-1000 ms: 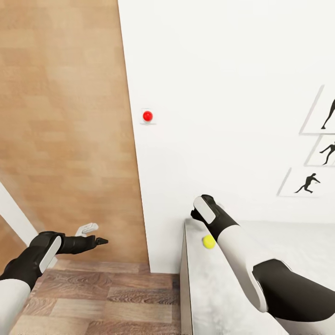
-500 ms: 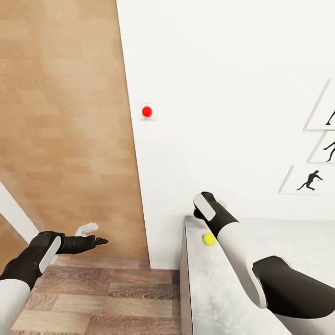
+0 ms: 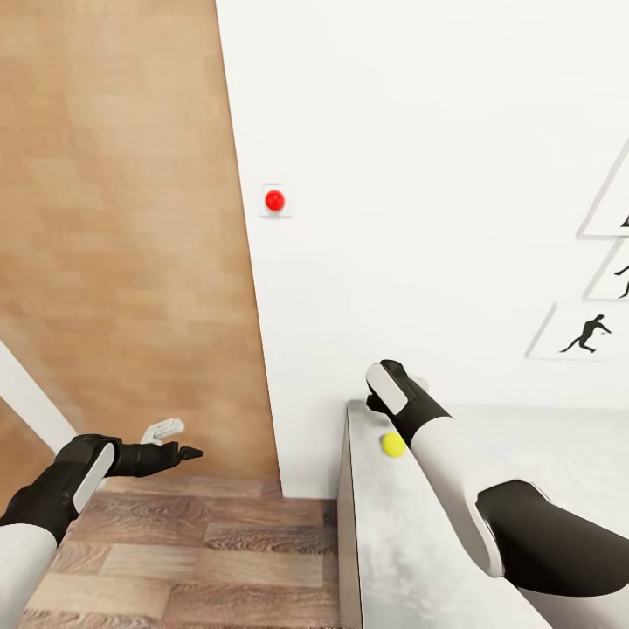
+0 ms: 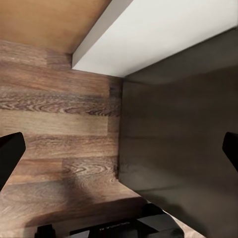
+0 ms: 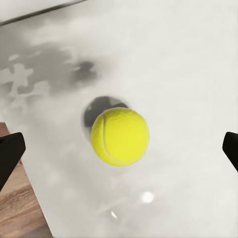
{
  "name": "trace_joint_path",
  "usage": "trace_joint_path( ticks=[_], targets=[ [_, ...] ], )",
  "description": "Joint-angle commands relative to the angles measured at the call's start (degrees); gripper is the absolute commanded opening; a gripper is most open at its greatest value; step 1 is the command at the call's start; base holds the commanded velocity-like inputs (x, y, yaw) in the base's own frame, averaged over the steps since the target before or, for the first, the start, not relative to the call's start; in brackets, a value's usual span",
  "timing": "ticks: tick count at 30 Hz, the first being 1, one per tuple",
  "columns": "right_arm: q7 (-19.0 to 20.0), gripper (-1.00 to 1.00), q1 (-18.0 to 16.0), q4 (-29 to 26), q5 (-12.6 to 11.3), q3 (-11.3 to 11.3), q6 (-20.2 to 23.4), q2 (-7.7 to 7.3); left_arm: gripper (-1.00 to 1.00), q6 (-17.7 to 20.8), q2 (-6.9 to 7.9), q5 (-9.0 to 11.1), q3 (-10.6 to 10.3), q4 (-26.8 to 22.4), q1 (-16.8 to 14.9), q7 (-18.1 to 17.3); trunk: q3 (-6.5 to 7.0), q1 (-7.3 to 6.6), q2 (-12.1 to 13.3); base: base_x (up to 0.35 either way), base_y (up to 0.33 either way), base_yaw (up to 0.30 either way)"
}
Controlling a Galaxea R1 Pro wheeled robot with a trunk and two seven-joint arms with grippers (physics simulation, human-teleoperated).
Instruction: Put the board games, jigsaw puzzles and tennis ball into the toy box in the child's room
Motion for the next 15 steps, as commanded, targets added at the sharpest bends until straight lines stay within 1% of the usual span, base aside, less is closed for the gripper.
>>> trace_joint_path(
  ticks=[1,15],
  targets=[
    [-0.42,1.00,-0.06,-0.05,-0.43,0.35,0.36,-0.05,1.00,0.29,0.04,0.12,-0.06,-0.04,-0.05,-0.07,-0.22,0.03,-0.13,0.000,0.000,0.000],
    [-0.35,1.00,-0.07,-0.11,-0.43,0.43,0.39,-0.11,1.00,0.29,0.04,0.15,-0.05,-0.04,-0.05,-0.07,-1.55,0.03,-0.13,0.000,0.000,0.000]
  ],
)
